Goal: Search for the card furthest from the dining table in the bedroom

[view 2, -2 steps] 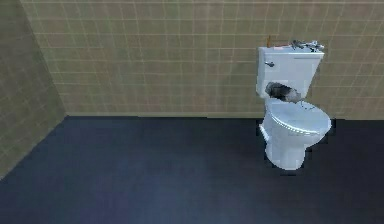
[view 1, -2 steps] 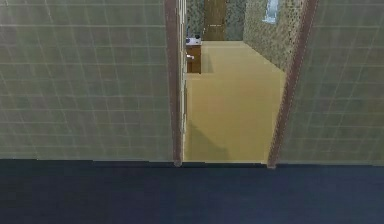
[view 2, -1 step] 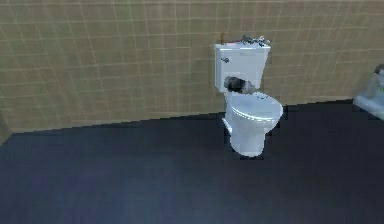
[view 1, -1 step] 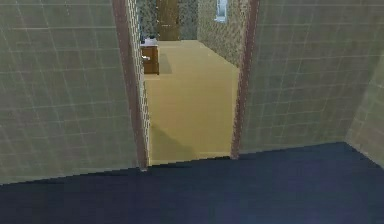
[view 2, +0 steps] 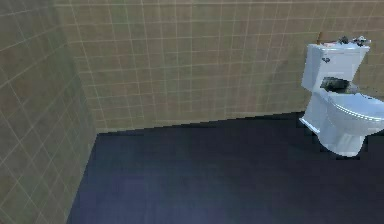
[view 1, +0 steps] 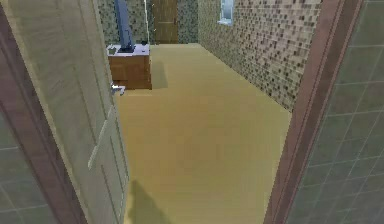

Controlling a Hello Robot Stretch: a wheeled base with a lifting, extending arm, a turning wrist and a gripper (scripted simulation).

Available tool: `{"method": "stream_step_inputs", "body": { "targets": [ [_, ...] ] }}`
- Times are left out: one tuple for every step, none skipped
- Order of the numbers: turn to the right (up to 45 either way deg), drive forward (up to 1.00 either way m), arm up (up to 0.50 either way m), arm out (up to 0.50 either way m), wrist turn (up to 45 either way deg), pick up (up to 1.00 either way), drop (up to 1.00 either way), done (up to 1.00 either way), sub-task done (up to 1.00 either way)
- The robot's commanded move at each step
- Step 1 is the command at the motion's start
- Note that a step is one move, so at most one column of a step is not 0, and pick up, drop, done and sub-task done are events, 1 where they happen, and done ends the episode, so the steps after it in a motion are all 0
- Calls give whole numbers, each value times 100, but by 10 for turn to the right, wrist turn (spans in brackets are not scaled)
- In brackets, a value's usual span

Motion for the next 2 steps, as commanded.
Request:
{"method": "stream_step_inputs", "body": {
  "targets": [
    [60, 0, 0, 0, 0, 0, 0, 0, 0],
    [0, 35, 0, 0, 0, 0, 0, 0, 0]
  ]
}}
